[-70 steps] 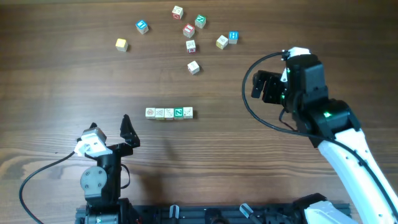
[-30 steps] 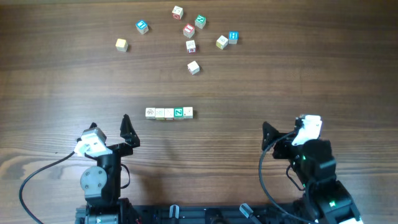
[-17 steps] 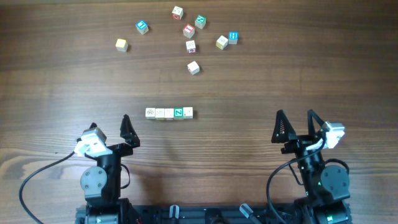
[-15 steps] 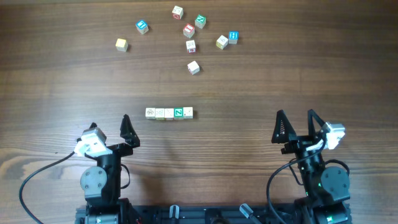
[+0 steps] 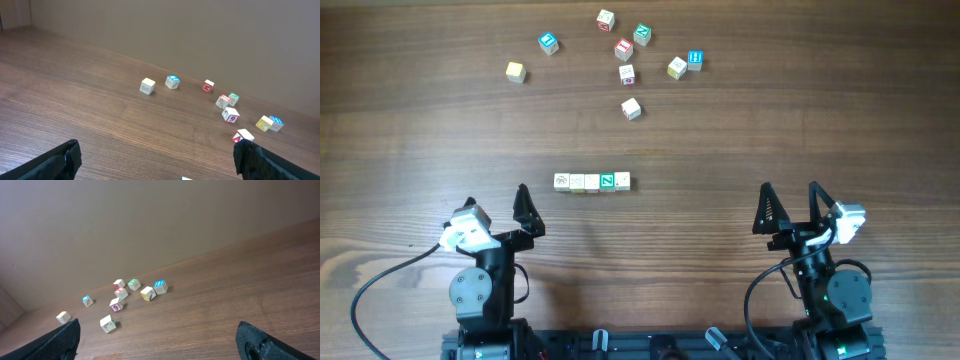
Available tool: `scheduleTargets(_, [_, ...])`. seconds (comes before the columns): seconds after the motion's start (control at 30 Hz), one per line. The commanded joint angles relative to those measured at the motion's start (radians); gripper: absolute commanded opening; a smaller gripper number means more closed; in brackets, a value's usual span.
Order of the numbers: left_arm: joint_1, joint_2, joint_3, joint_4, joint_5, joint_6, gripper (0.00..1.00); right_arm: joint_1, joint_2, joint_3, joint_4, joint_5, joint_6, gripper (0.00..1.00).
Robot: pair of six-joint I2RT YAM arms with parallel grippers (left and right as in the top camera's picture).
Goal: Form a horizontal line
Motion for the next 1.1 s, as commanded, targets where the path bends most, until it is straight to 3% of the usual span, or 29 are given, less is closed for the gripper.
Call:
scheduleTargets(0.0, [-0.005, -0.009, -0.005, 0.0, -0.01, 0.024, 1.0, -0.005, -0.015, -0.001, 0.002, 0.009, -0.003, 1.0])
scheduleTargets(1.07, [-0.005, -0.009, -0.005, 0.0, -0.01, 0.024, 1.0, -0.019, -0.013, -0.001, 0.002, 0.008, -0.003, 1.0])
